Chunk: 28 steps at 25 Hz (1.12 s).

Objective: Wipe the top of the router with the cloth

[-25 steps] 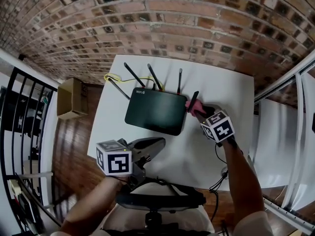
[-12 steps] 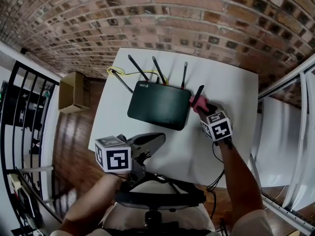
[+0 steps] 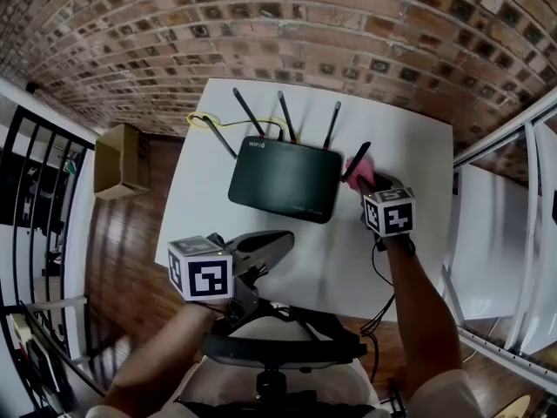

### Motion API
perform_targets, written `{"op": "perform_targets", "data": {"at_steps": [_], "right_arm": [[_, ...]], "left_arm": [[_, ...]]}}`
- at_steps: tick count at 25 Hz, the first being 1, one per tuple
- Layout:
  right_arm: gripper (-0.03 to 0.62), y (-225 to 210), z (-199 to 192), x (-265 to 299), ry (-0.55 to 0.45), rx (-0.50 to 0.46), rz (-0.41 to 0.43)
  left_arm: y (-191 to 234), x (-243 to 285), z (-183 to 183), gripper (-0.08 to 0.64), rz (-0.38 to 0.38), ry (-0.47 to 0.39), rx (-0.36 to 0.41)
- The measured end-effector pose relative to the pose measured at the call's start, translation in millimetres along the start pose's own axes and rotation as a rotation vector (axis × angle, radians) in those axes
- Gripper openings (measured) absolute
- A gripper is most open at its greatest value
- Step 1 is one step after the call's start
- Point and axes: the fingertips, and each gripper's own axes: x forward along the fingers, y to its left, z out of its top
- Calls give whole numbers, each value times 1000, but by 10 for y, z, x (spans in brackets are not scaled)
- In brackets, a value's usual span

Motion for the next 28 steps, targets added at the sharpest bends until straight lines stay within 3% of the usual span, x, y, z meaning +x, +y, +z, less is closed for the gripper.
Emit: {"op": "perform_targets", "data": {"at_steps": [4,12,28], "right_arm": [[126,6,190,-274,-88,68,-69],[126,436,666,-1047,-310,245,-42],[124,1749,630,-1685,-365,345,4]], "left_arm": [[93,-190,-31,23,-17,1,-11],[-18,-513,42,24,-72,18,4],[-80,-1239,-67,23,-138,-1,12]]}}
